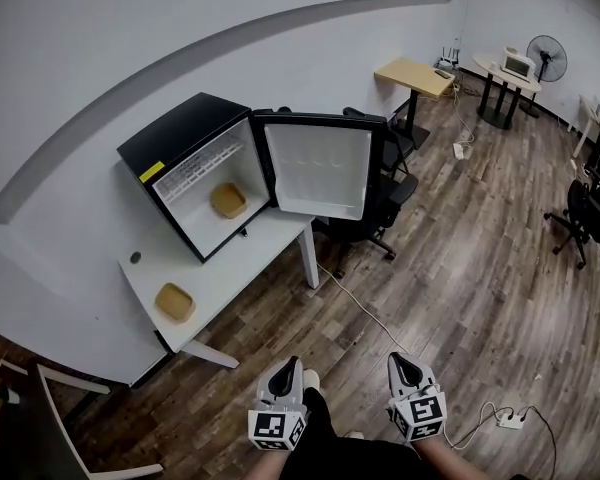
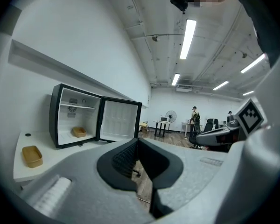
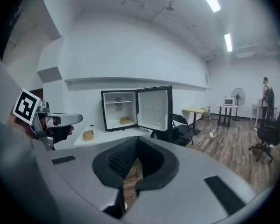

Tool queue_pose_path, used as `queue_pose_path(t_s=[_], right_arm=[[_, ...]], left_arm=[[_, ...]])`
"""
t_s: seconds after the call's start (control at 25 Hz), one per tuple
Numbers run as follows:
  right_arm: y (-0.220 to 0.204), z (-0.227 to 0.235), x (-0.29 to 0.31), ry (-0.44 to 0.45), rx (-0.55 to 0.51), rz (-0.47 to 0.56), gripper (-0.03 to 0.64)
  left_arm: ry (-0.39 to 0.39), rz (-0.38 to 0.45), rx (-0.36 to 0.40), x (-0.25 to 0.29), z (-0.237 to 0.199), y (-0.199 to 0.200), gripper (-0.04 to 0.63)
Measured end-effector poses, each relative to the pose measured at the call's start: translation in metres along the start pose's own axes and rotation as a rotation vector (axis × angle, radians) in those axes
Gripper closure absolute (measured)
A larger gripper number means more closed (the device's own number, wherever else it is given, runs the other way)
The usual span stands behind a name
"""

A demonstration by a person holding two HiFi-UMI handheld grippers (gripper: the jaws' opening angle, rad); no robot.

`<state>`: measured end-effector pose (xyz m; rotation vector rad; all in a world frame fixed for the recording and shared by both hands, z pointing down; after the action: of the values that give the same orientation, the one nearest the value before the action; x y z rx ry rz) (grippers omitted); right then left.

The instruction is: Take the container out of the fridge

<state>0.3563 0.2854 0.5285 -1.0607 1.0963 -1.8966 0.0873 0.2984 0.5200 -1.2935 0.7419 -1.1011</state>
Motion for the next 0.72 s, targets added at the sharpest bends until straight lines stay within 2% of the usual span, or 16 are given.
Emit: queue_pose_path(t_s=[0.32, 0.6, 0.72], right_arm=[[0.03, -0.017, 0.084, 0.062, -0.072, -0.064, 0.615], [0.061, -0.037, 0.145, 0.082, -0.091, -0.072, 0.615], [0.069, -0.046, 0.172, 0.086, -0.115, -0.076, 0.615]], left_arm=[[0.019, -0.018, -0.057, 0.058, -0.059, -0.001, 0.578], [0.032, -0.012, -0.062, 0.093, -0.116, 0.002, 0.58], [0.037, -0.018, -0.094, 0.107, -0.138, -0.004, 0.578]])
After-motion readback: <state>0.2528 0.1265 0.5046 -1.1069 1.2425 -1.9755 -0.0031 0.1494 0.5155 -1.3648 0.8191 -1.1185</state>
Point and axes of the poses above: the fingertips, and each gripper's own axes: x forward along the fingers, z to its right, y out of its top, the point moved 9 cm from there along -x, backward along the fingers, and after that the axes turned 15 degrees about x, right-handed, at the moved point
